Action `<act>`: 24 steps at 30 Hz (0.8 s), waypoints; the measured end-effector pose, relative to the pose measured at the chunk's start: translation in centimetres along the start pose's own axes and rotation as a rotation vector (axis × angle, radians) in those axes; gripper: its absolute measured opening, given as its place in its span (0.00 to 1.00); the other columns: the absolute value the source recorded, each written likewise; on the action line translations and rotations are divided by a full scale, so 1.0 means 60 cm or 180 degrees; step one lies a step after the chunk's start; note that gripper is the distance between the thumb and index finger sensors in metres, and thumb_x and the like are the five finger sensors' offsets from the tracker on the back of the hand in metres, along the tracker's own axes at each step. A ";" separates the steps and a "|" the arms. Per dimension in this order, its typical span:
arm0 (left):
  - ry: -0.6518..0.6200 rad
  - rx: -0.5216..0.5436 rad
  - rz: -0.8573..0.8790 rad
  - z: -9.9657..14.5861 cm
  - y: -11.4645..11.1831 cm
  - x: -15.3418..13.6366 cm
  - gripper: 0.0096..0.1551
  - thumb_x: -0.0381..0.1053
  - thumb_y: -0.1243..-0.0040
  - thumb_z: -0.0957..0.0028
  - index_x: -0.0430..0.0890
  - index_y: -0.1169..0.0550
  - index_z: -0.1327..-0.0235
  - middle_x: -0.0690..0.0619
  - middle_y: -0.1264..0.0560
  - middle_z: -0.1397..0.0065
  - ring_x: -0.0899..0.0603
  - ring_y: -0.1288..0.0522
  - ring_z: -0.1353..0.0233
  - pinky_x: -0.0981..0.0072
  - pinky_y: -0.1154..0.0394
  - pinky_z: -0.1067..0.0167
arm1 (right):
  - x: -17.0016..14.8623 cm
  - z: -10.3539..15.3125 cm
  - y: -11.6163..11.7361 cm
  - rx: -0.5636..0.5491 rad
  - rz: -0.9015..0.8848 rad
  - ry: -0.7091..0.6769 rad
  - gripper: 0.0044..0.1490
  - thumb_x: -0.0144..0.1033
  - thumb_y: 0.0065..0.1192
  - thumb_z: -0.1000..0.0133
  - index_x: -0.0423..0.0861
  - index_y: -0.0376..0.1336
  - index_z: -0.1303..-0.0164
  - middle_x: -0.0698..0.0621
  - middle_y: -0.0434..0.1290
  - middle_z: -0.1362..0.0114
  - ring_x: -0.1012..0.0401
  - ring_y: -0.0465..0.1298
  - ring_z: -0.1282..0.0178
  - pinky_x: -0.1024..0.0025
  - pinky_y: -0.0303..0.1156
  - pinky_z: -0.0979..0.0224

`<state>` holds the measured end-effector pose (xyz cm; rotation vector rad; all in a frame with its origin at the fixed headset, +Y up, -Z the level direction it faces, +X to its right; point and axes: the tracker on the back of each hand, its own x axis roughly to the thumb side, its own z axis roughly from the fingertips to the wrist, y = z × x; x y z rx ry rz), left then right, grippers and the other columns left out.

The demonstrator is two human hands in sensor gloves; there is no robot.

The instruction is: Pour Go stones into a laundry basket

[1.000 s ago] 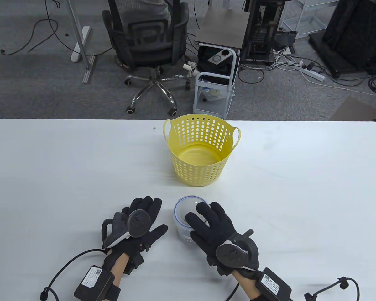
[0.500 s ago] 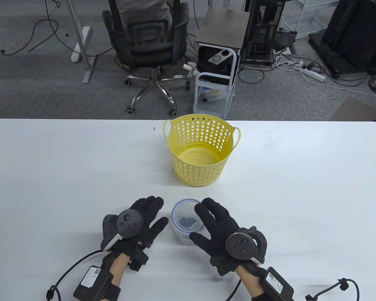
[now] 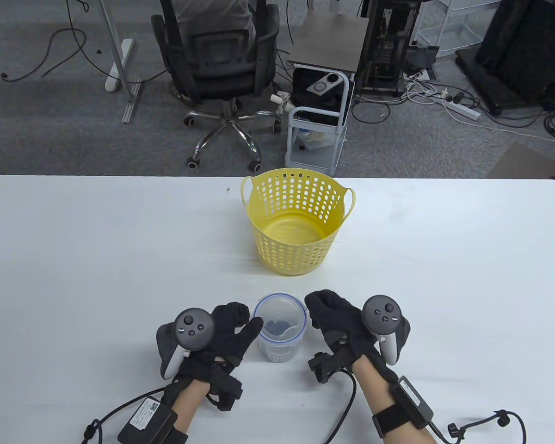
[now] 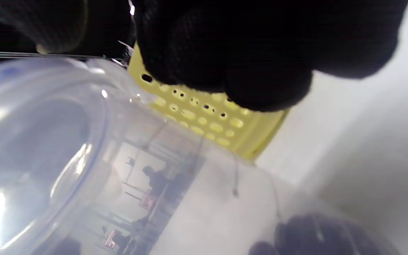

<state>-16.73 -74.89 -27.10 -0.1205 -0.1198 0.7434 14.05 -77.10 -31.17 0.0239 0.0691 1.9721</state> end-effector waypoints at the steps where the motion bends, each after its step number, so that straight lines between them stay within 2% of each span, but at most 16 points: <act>1: 0.0000 -0.0014 -0.0042 -0.001 -0.002 0.001 0.46 0.87 0.49 0.60 0.59 0.27 0.38 0.56 0.25 0.33 0.40 0.24 0.31 0.49 0.26 0.38 | -0.002 0.000 0.003 0.0062 0.0004 0.0016 0.38 0.71 0.65 0.52 0.48 0.75 0.51 0.47 0.82 0.50 0.48 0.83 0.58 0.52 0.80 0.55; 3: 0.0005 -0.0052 -0.0170 -0.002 -0.006 0.002 0.43 0.86 0.49 0.59 0.59 0.26 0.40 0.57 0.25 0.34 0.40 0.24 0.31 0.49 0.26 0.38 | -0.005 0.001 0.006 0.0186 0.0068 0.0082 0.40 0.72 0.64 0.51 0.49 0.73 0.48 0.48 0.81 0.47 0.48 0.83 0.57 0.52 0.80 0.53; 7: 0.0084 -0.0098 0.0007 -0.006 -0.008 0.001 0.39 0.84 0.48 0.56 0.60 0.26 0.41 0.57 0.24 0.34 0.41 0.23 0.31 0.49 0.26 0.38 | -0.003 0.008 0.004 0.0361 -0.0123 0.0177 0.42 0.70 0.68 0.50 0.48 0.69 0.39 0.45 0.77 0.39 0.45 0.82 0.52 0.49 0.78 0.49; 10: 0.0124 -0.0004 0.0040 -0.009 -0.006 -0.003 0.38 0.84 0.48 0.56 0.61 0.25 0.41 0.58 0.23 0.36 0.41 0.22 0.32 0.49 0.26 0.38 | -0.001 0.015 0.004 0.0558 -0.0115 0.0198 0.42 0.69 0.68 0.50 0.48 0.68 0.37 0.45 0.76 0.36 0.45 0.81 0.50 0.48 0.78 0.47; 13: 0.0157 0.0057 0.0103 -0.013 -0.003 -0.007 0.36 0.82 0.48 0.54 0.61 0.25 0.42 0.59 0.23 0.36 0.42 0.22 0.33 0.50 0.25 0.38 | 0.003 0.026 0.005 0.0601 -0.0061 0.0168 0.42 0.69 0.69 0.50 0.48 0.67 0.37 0.45 0.76 0.37 0.46 0.81 0.50 0.49 0.78 0.48; 18: 0.0140 0.0168 0.0209 -0.017 -0.003 -0.007 0.31 0.78 0.47 0.53 0.61 0.21 0.45 0.60 0.19 0.41 0.44 0.19 0.36 0.51 0.23 0.41 | 0.017 0.044 0.005 0.0474 0.0078 0.0154 0.39 0.65 0.71 0.49 0.46 0.69 0.40 0.44 0.78 0.41 0.48 0.83 0.54 0.51 0.79 0.51; 24: 0.0134 0.0126 0.0243 -0.014 -0.010 -0.005 0.34 0.78 0.50 0.52 0.58 0.23 0.43 0.59 0.20 0.40 0.43 0.19 0.37 0.51 0.23 0.42 | 0.010 0.045 0.008 0.0508 -0.0102 0.0262 0.39 0.65 0.70 0.49 0.47 0.68 0.39 0.45 0.78 0.42 0.49 0.82 0.54 0.51 0.79 0.51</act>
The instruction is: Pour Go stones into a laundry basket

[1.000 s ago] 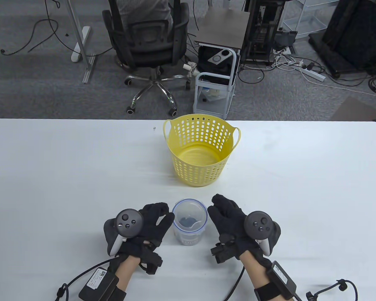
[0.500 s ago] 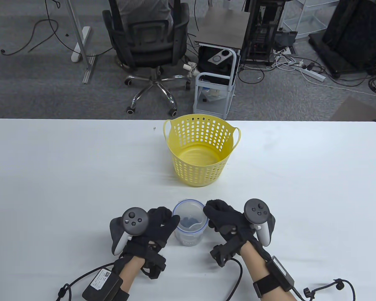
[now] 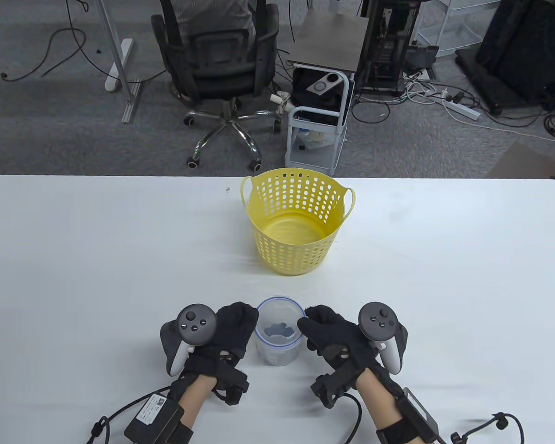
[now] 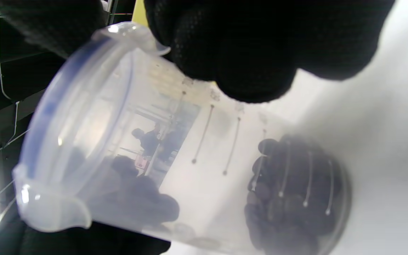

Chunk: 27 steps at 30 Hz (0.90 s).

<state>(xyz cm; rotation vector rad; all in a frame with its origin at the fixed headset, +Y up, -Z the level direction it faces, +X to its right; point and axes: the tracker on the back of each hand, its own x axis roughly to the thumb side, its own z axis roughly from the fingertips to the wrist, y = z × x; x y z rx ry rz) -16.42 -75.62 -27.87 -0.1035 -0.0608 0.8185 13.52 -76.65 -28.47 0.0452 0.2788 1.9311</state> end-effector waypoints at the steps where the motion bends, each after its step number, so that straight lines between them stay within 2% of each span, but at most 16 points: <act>1: -0.0025 -0.0028 -0.0023 0.001 -0.002 0.001 0.35 0.79 0.50 0.52 0.58 0.23 0.42 0.58 0.21 0.39 0.43 0.19 0.37 0.51 0.23 0.42 | -0.002 -0.001 0.000 0.0008 -0.0053 0.0024 0.39 0.65 0.70 0.49 0.47 0.68 0.39 0.45 0.78 0.42 0.49 0.82 0.55 0.51 0.79 0.51; 4: 0.0000 -0.0181 0.0020 0.001 -0.010 0.002 0.40 0.80 0.53 0.52 0.56 0.27 0.36 0.57 0.22 0.37 0.44 0.19 0.36 0.52 0.23 0.42 | -0.003 -0.001 0.000 0.0021 -0.0075 0.0040 0.38 0.65 0.69 0.48 0.48 0.68 0.39 0.46 0.78 0.43 0.50 0.82 0.55 0.52 0.79 0.51; 9: 0.0110 -0.0287 0.0045 -0.008 -0.016 0.005 0.39 0.80 0.53 0.52 0.55 0.27 0.39 0.59 0.22 0.41 0.46 0.19 0.39 0.55 0.22 0.43 | -0.006 -0.008 0.006 0.0090 -0.0209 0.0088 0.38 0.65 0.69 0.48 0.47 0.69 0.40 0.46 0.78 0.45 0.51 0.82 0.55 0.53 0.80 0.51; 11: 0.0191 -0.0483 0.0237 -0.016 -0.025 -0.001 0.40 0.82 0.54 0.54 0.55 0.27 0.41 0.61 0.22 0.44 0.49 0.19 0.41 0.57 0.22 0.43 | -0.009 -0.014 0.009 0.0159 -0.0297 0.0143 0.37 0.66 0.68 0.48 0.47 0.69 0.43 0.46 0.77 0.48 0.53 0.81 0.56 0.53 0.79 0.51; 12: 0.0187 -0.0569 0.0318 -0.020 -0.029 -0.004 0.39 0.83 0.54 0.54 0.56 0.27 0.45 0.63 0.23 0.46 0.49 0.19 0.42 0.57 0.23 0.44 | -0.010 -0.018 0.009 0.0143 -0.0290 0.0150 0.30 0.66 0.67 0.48 0.51 0.70 0.53 0.54 0.77 0.52 0.55 0.82 0.56 0.55 0.80 0.51; 13: 0.0116 -0.0449 0.0520 -0.020 -0.024 -0.006 0.32 0.82 0.48 0.53 0.58 0.25 0.52 0.66 0.22 0.52 0.52 0.18 0.46 0.59 0.21 0.45 | -0.008 -0.018 0.007 -0.0041 -0.0457 0.0021 0.29 0.63 0.71 0.48 0.46 0.71 0.57 0.52 0.78 0.56 0.54 0.82 0.60 0.54 0.80 0.54; 14: 0.0237 -0.0296 0.0542 -0.021 -0.020 -0.002 0.32 0.80 0.43 0.55 0.55 0.22 0.56 0.65 0.20 0.56 0.51 0.17 0.49 0.57 0.21 0.48 | -0.010 -0.017 0.007 -0.0161 -0.0424 0.0139 0.29 0.63 0.72 0.50 0.46 0.73 0.61 0.53 0.79 0.60 0.55 0.83 0.63 0.55 0.81 0.57; 15: 0.0139 -0.0257 0.0410 -0.020 -0.018 -0.002 0.32 0.80 0.43 0.55 0.55 0.21 0.57 0.65 0.19 0.57 0.51 0.16 0.49 0.57 0.21 0.48 | -0.009 -0.018 0.006 -0.0012 -0.0452 0.0103 0.29 0.62 0.72 0.49 0.46 0.72 0.60 0.53 0.79 0.59 0.54 0.83 0.62 0.54 0.81 0.56; 17: 0.0083 -0.0176 0.0324 -0.019 -0.018 -0.003 0.32 0.81 0.44 0.55 0.56 0.20 0.57 0.65 0.19 0.57 0.52 0.16 0.50 0.58 0.20 0.49 | -0.012 -0.015 0.004 -0.0030 -0.0441 0.0087 0.29 0.63 0.71 0.49 0.46 0.73 0.58 0.53 0.79 0.58 0.54 0.83 0.62 0.54 0.81 0.56; 19: 0.0105 -0.0342 0.0405 -0.019 -0.019 -0.005 0.32 0.80 0.46 0.54 0.57 0.22 0.53 0.64 0.19 0.53 0.50 0.16 0.46 0.56 0.21 0.47 | -0.013 -0.012 0.005 -0.0022 -0.0421 0.0094 0.30 0.64 0.70 0.49 0.47 0.72 0.57 0.53 0.79 0.57 0.54 0.83 0.61 0.54 0.81 0.55; 21: 0.0074 -0.0260 0.0418 -0.016 -0.017 -0.010 0.35 0.81 0.48 0.54 0.58 0.23 0.48 0.61 0.19 0.48 0.46 0.17 0.43 0.54 0.21 0.45 | -0.012 -0.007 0.004 -0.0141 -0.0307 0.0019 0.31 0.66 0.70 0.49 0.48 0.72 0.55 0.51 0.79 0.55 0.52 0.83 0.60 0.52 0.80 0.54; 22: 0.0073 -0.0259 0.0443 -0.015 -0.015 -0.010 0.38 0.81 0.49 0.54 0.57 0.25 0.41 0.58 0.21 0.42 0.44 0.19 0.39 0.52 0.23 0.43 | -0.010 -0.005 0.003 -0.0168 -0.0250 -0.0012 0.35 0.68 0.69 0.50 0.48 0.71 0.49 0.49 0.79 0.49 0.49 0.82 0.56 0.50 0.79 0.51; 23: 0.0034 -0.0339 0.0452 -0.013 -0.013 -0.009 0.46 0.84 0.49 0.56 0.56 0.31 0.33 0.55 0.25 0.34 0.41 0.22 0.35 0.49 0.25 0.40 | -0.009 -0.005 0.000 -0.0199 -0.0203 -0.0040 0.40 0.70 0.67 0.50 0.47 0.69 0.44 0.47 0.77 0.44 0.47 0.81 0.53 0.48 0.78 0.48; 24: -0.0007 -0.0469 0.0450 -0.011 -0.009 -0.007 0.52 0.86 0.52 0.57 0.55 0.37 0.27 0.52 0.30 0.28 0.39 0.25 0.30 0.48 0.27 0.37 | -0.007 -0.006 -0.006 -0.0294 -0.0235 -0.0066 0.46 0.75 0.62 0.50 0.47 0.66 0.38 0.45 0.75 0.38 0.44 0.80 0.48 0.45 0.77 0.45; 27: -0.0112 -0.0612 0.0478 0.000 -0.003 0.004 0.63 0.89 0.49 0.59 0.53 0.49 0.21 0.47 0.40 0.19 0.35 0.34 0.23 0.44 0.31 0.33 | 0.003 -0.015 -0.015 -0.0421 -0.0380 -0.0111 0.49 0.73 0.64 0.50 0.44 0.64 0.34 0.39 0.71 0.32 0.37 0.76 0.42 0.40 0.73 0.41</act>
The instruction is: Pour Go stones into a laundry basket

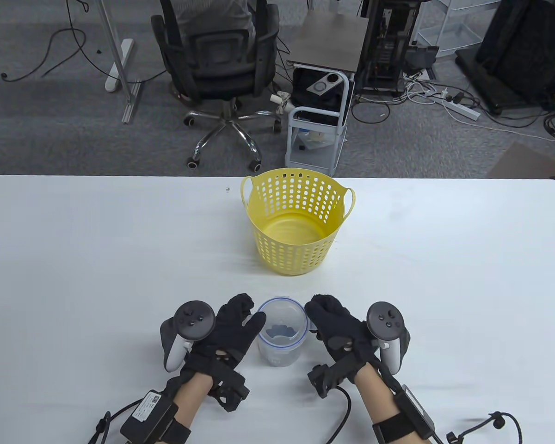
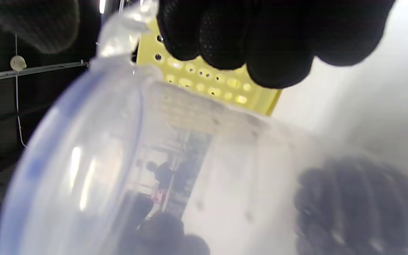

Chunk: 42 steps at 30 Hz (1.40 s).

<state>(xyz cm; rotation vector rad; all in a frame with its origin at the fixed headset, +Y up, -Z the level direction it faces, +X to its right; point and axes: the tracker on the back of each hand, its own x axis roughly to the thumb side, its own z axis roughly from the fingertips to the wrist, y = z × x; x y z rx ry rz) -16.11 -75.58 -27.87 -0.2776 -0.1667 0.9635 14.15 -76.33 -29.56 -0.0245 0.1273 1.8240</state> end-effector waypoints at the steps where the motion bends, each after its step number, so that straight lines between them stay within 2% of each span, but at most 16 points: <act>1: -0.0019 -0.0008 -0.0053 0.004 -0.001 0.006 0.65 0.88 0.47 0.59 0.52 0.53 0.21 0.46 0.43 0.18 0.34 0.35 0.22 0.43 0.32 0.32 | 0.002 -0.004 -0.001 0.0021 0.0041 0.0003 0.49 0.73 0.64 0.50 0.44 0.64 0.33 0.39 0.70 0.31 0.37 0.76 0.42 0.40 0.73 0.41; 5: -0.0026 -0.0241 -0.0368 0.010 -0.015 0.024 0.70 0.86 0.41 0.58 0.51 0.62 0.24 0.44 0.50 0.15 0.32 0.40 0.20 0.41 0.34 0.31 | -0.004 -0.015 0.002 0.0075 0.0202 0.0090 0.46 0.69 0.65 0.48 0.44 0.64 0.33 0.39 0.70 0.31 0.37 0.76 0.40 0.39 0.73 0.40; 8: 0.0010 -0.0366 -0.0536 0.010 -0.026 0.027 0.71 0.82 0.36 0.57 0.51 0.63 0.24 0.44 0.50 0.15 0.32 0.41 0.20 0.40 0.35 0.30 | -0.012 -0.015 0.004 0.0214 0.0229 0.0146 0.45 0.67 0.67 0.48 0.44 0.64 0.33 0.39 0.70 0.30 0.37 0.75 0.39 0.39 0.72 0.39; 12: 0.0031 -0.0372 -0.0461 0.010 -0.022 0.026 0.69 0.81 0.36 0.56 0.51 0.61 0.24 0.45 0.50 0.15 0.32 0.40 0.20 0.40 0.35 0.30 | -0.006 -0.008 -0.003 0.0290 0.0195 0.0096 0.47 0.64 0.72 0.49 0.44 0.62 0.31 0.39 0.68 0.28 0.36 0.74 0.37 0.38 0.71 0.38; 18: 0.0105 -0.0079 -0.0372 0.007 -0.007 0.014 0.65 0.79 0.38 0.54 0.50 0.59 0.23 0.46 0.45 0.17 0.33 0.37 0.21 0.41 0.34 0.31 | 0.001 0.013 -0.002 0.0535 0.0271 -0.0051 0.55 0.61 0.75 0.50 0.42 0.52 0.24 0.36 0.58 0.21 0.33 0.68 0.31 0.34 0.67 0.34; 20: 0.0142 0.0077 -0.0322 0.005 0.000 0.007 0.64 0.79 0.39 0.54 0.50 0.57 0.22 0.46 0.43 0.17 0.34 0.35 0.22 0.42 0.33 0.32 | 0.001 0.018 0.005 0.0718 0.0334 -0.0172 0.63 0.62 0.75 0.50 0.41 0.44 0.21 0.34 0.51 0.18 0.30 0.63 0.28 0.32 0.64 0.33; 26: 0.0157 0.0519 -0.0283 0.001 0.008 -0.007 0.57 0.80 0.40 0.55 0.53 0.46 0.22 0.51 0.34 0.21 0.38 0.28 0.27 0.44 0.29 0.34 | 0.012 0.032 0.032 0.0882 0.0658 -0.0319 0.74 0.67 0.76 0.53 0.38 0.36 0.21 0.32 0.44 0.17 0.26 0.57 0.25 0.30 0.62 0.31; 34: 0.0122 0.0776 -0.0350 -0.006 0.008 -0.009 0.46 0.80 0.44 0.55 0.58 0.34 0.26 0.55 0.26 0.27 0.41 0.23 0.30 0.46 0.26 0.36 | 0.011 0.045 0.051 0.0757 0.0772 -0.0284 0.76 0.72 0.73 0.54 0.37 0.36 0.22 0.31 0.45 0.18 0.26 0.58 0.27 0.32 0.63 0.32; 38: -0.0030 0.0825 -0.0449 0.002 0.016 -0.005 0.47 0.81 0.47 0.55 0.57 0.32 0.26 0.52 0.28 0.24 0.38 0.24 0.29 0.44 0.28 0.36 | 0.004 0.041 0.039 0.0677 0.0611 -0.0285 0.71 0.74 0.67 0.52 0.38 0.40 0.21 0.31 0.48 0.18 0.27 0.60 0.28 0.32 0.64 0.33; 40: -0.0060 0.0746 -0.0484 0.007 0.018 -0.003 0.48 0.81 0.47 0.56 0.57 0.32 0.26 0.51 0.29 0.24 0.38 0.25 0.29 0.43 0.28 0.35 | -0.002 0.039 0.029 0.0571 0.0379 -0.0221 0.66 0.74 0.64 0.50 0.39 0.44 0.21 0.31 0.54 0.19 0.28 0.63 0.29 0.32 0.65 0.34; 42: -0.0093 0.0692 -0.0538 0.012 0.016 -0.001 0.48 0.81 0.46 0.56 0.56 0.31 0.26 0.50 0.29 0.23 0.37 0.25 0.29 0.43 0.28 0.35 | -0.007 0.036 0.023 0.0404 0.0282 -0.0169 0.59 0.70 0.66 0.50 0.39 0.54 0.24 0.33 0.63 0.24 0.31 0.70 0.35 0.33 0.68 0.37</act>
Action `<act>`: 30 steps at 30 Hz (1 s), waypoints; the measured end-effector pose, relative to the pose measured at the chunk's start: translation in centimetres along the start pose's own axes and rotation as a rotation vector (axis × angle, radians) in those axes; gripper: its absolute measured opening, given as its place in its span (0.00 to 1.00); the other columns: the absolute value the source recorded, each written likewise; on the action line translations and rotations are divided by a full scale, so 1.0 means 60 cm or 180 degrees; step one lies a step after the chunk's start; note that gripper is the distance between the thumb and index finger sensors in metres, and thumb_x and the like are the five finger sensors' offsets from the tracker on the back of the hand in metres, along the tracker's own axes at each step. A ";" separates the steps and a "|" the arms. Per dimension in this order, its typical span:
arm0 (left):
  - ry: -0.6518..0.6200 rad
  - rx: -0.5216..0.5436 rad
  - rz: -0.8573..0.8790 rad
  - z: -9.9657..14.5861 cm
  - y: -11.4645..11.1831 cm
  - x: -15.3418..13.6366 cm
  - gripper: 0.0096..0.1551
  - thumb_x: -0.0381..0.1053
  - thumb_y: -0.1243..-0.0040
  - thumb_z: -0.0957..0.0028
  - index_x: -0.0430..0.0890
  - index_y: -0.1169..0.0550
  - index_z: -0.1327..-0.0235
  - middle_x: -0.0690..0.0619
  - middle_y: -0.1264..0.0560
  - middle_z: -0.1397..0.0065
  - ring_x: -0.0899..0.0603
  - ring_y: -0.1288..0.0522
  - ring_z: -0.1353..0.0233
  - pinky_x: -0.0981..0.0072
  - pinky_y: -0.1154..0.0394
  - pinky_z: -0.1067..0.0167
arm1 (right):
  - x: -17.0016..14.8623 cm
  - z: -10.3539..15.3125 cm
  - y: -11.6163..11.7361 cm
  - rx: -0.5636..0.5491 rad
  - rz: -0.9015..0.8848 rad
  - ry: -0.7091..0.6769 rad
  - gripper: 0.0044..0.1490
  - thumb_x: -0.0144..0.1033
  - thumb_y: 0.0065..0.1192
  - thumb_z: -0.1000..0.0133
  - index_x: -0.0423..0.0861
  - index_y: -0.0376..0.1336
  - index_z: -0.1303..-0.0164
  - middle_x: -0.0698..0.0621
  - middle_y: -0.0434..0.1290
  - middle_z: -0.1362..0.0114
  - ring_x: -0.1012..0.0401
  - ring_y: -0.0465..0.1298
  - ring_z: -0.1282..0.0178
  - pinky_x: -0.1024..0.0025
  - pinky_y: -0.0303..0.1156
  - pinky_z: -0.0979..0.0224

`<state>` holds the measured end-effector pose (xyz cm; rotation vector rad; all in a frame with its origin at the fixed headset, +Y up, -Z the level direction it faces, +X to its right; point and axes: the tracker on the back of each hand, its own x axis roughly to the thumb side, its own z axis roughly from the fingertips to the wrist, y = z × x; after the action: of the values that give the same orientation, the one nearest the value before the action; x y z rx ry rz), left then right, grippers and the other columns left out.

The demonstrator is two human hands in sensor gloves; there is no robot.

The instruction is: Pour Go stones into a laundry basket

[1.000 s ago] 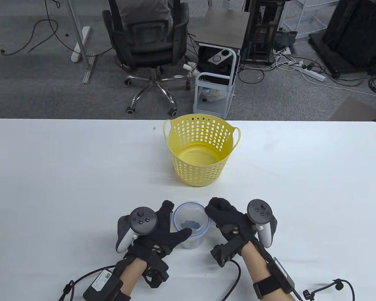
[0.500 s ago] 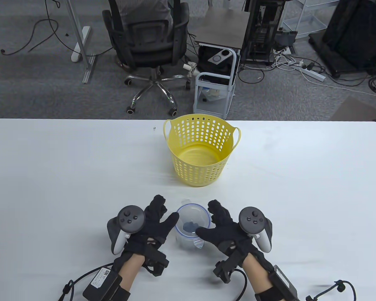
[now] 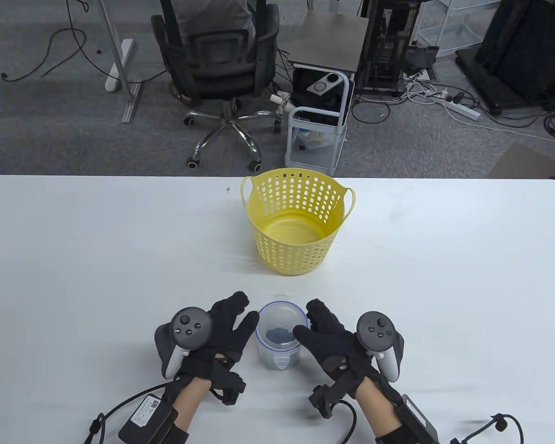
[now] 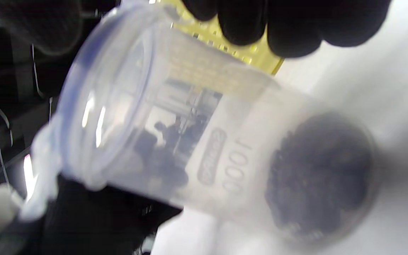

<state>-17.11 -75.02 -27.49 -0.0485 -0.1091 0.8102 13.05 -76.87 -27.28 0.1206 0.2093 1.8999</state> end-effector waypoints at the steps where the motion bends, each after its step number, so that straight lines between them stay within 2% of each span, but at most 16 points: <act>1: -0.0012 -0.0011 -0.0021 0.001 -0.001 0.002 0.47 0.81 0.45 0.56 0.56 0.31 0.28 0.50 0.29 0.23 0.38 0.25 0.29 0.43 0.28 0.35 | -0.002 0.000 -0.001 -0.0026 0.0025 0.0019 0.56 0.69 0.65 0.49 0.39 0.56 0.25 0.33 0.65 0.26 0.32 0.72 0.36 0.34 0.69 0.37; 4: -0.0044 -0.0080 -0.0120 0.001 -0.007 0.009 0.42 0.80 0.44 0.55 0.58 0.28 0.32 0.51 0.28 0.24 0.38 0.24 0.29 0.43 0.28 0.36 | -0.002 -0.002 0.000 -0.0125 0.0144 0.0010 0.48 0.67 0.66 0.49 0.41 0.63 0.32 0.37 0.71 0.31 0.37 0.76 0.42 0.38 0.72 0.40; 8: -0.0022 -0.0233 -0.0038 0.001 -0.014 0.010 0.38 0.78 0.45 0.53 0.56 0.25 0.38 0.55 0.22 0.33 0.42 0.19 0.36 0.47 0.24 0.39 | 0.002 -0.001 0.000 -0.0163 0.0127 0.0012 0.42 0.64 0.67 0.49 0.43 0.65 0.38 0.39 0.72 0.35 0.41 0.78 0.46 0.40 0.73 0.42; 15: 0.0107 -0.0571 0.0320 -0.009 -0.029 -0.001 0.39 0.78 0.48 0.52 0.55 0.28 0.37 0.57 0.24 0.35 0.45 0.22 0.35 0.48 0.26 0.37 | -0.008 -0.012 0.004 0.0128 -0.0108 0.0195 0.41 0.65 0.65 0.48 0.42 0.65 0.38 0.41 0.72 0.37 0.44 0.78 0.47 0.41 0.74 0.43; 16: 0.0167 -0.0660 0.0351 -0.015 -0.032 -0.001 0.38 0.79 0.48 0.53 0.55 0.27 0.39 0.57 0.23 0.38 0.46 0.22 0.37 0.47 0.27 0.36 | -0.008 -0.015 0.008 0.0221 -0.0117 0.0229 0.41 0.65 0.65 0.48 0.42 0.65 0.41 0.41 0.73 0.39 0.45 0.77 0.48 0.41 0.74 0.43; 17: 0.0243 -0.0691 0.0372 -0.018 -0.022 -0.004 0.33 0.79 0.48 0.52 0.57 0.27 0.47 0.64 0.23 0.46 0.49 0.22 0.38 0.48 0.26 0.36 | -0.011 -0.020 0.008 0.0334 -0.0081 0.0307 0.35 0.66 0.63 0.48 0.47 0.64 0.47 0.46 0.71 0.40 0.47 0.77 0.48 0.44 0.74 0.42; 18: 0.0183 -0.0591 0.0436 -0.020 -0.024 -0.002 0.32 0.78 0.44 0.52 0.54 0.23 0.52 0.62 0.21 0.51 0.48 0.20 0.42 0.48 0.26 0.36 | -0.005 -0.016 0.006 0.0254 -0.0304 0.0127 0.32 0.61 0.67 0.46 0.44 0.66 0.51 0.45 0.72 0.42 0.47 0.77 0.49 0.43 0.74 0.44; 19: 0.0234 -0.0490 0.0369 -0.020 -0.022 0.001 0.32 0.78 0.41 0.54 0.53 0.21 0.55 0.62 0.19 0.54 0.48 0.19 0.44 0.48 0.26 0.38 | -0.003 -0.015 0.005 0.0016 -0.0204 0.0284 0.31 0.61 0.70 0.49 0.44 0.69 0.55 0.45 0.75 0.45 0.47 0.79 0.52 0.43 0.75 0.46; 21: 0.0136 -0.0365 0.0237 -0.015 -0.022 -0.001 0.32 0.79 0.43 0.54 0.55 0.21 0.55 0.63 0.19 0.54 0.49 0.19 0.44 0.49 0.25 0.38 | -0.004 -0.013 0.003 0.0206 -0.0096 0.0192 0.31 0.63 0.67 0.47 0.46 0.67 0.53 0.47 0.74 0.43 0.48 0.79 0.51 0.45 0.76 0.45; 25: 0.0139 -0.0451 0.0420 -0.009 -0.030 -0.011 0.35 0.81 0.47 0.53 0.57 0.24 0.47 0.61 0.20 0.46 0.46 0.19 0.40 0.46 0.26 0.37 | -0.004 -0.007 0.004 0.0112 -0.0057 0.0241 0.34 0.65 0.68 0.48 0.47 0.67 0.49 0.45 0.74 0.41 0.46 0.78 0.50 0.43 0.75 0.45; 26: 0.0112 -0.0354 0.0438 -0.007 -0.033 -0.018 0.37 0.82 0.49 0.55 0.57 0.23 0.46 0.59 0.19 0.45 0.45 0.19 0.39 0.45 0.26 0.37 | -0.003 -0.004 0.004 0.0015 0.0055 0.0194 0.36 0.66 0.68 0.49 0.46 0.67 0.47 0.44 0.73 0.40 0.46 0.78 0.50 0.43 0.75 0.44; 28: 0.0123 -0.0352 0.0449 -0.008 -0.030 -0.026 0.42 0.83 0.52 0.56 0.57 0.24 0.41 0.56 0.20 0.39 0.42 0.20 0.36 0.44 0.26 0.37 | 0.003 0.001 0.002 -0.0259 0.0240 -0.0035 0.48 0.67 0.69 0.50 0.43 0.60 0.33 0.40 0.68 0.31 0.43 0.77 0.46 0.40 0.73 0.41; 30: 0.0161 -0.0279 0.0479 -0.010 -0.022 -0.032 0.44 0.83 0.54 0.56 0.56 0.25 0.37 0.54 0.21 0.36 0.41 0.21 0.35 0.43 0.27 0.36 | 0.010 0.004 0.000 -0.0422 0.0347 -0.0301 0.55 0.68 0.70 0.52 0.43 0.54 0.27 0.36 0.60 0.24 0.38 0.72 0.38 0.37 0.69 0.37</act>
<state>-17.39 -77.29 -28.13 -0.1615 -0.0940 0.9536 12.88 -76.28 -27.02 0.1340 0.0128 2.0051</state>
